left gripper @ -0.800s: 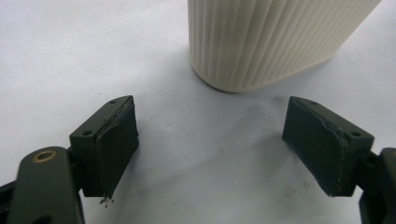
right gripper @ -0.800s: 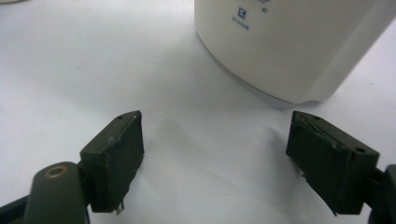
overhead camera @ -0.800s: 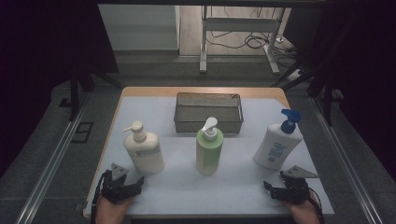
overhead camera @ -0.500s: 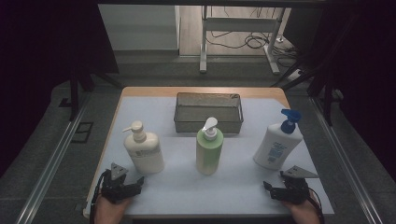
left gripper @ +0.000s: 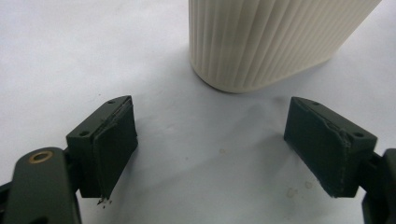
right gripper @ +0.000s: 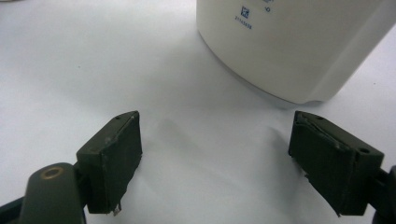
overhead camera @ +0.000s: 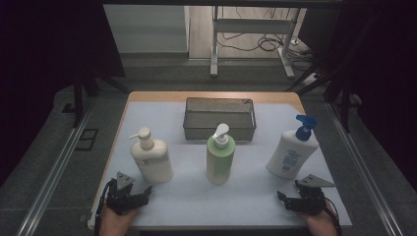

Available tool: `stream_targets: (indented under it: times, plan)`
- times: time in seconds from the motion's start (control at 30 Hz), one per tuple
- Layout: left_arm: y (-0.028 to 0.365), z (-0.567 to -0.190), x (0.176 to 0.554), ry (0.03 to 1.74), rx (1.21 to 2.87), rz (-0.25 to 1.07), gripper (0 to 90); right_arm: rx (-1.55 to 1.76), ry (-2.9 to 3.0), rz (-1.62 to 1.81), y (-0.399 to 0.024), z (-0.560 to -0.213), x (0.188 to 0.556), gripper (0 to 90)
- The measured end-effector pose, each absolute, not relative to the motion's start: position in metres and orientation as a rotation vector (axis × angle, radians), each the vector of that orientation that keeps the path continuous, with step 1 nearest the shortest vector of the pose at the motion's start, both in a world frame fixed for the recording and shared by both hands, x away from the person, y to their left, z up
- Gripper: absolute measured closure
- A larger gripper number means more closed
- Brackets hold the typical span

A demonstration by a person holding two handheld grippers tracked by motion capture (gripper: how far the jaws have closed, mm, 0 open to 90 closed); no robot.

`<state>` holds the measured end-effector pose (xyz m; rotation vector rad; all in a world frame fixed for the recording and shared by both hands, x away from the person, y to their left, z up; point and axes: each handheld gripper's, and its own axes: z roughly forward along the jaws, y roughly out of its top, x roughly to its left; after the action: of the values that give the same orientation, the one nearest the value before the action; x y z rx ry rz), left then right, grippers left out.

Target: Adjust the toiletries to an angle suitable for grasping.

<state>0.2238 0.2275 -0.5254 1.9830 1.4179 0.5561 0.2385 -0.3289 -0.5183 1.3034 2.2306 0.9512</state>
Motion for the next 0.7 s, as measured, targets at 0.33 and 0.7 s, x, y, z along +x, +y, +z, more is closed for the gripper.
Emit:
stream_targets:
  times: [0.33, 0.7]
  plan:
    - [0.227, -0.525, 0.224, 1.418, 1.982, 0.557, 16.7, 1.306, 2.253, 0.954, -0.331, -0.516, 0.238, 17.8]
    - [0.228, -0.526, 0.223, 1.417, 1.981, 0.558, 16.8, 1.316, 2.263, 0.959, -0.337, -0.507, 0.235, 14.8]
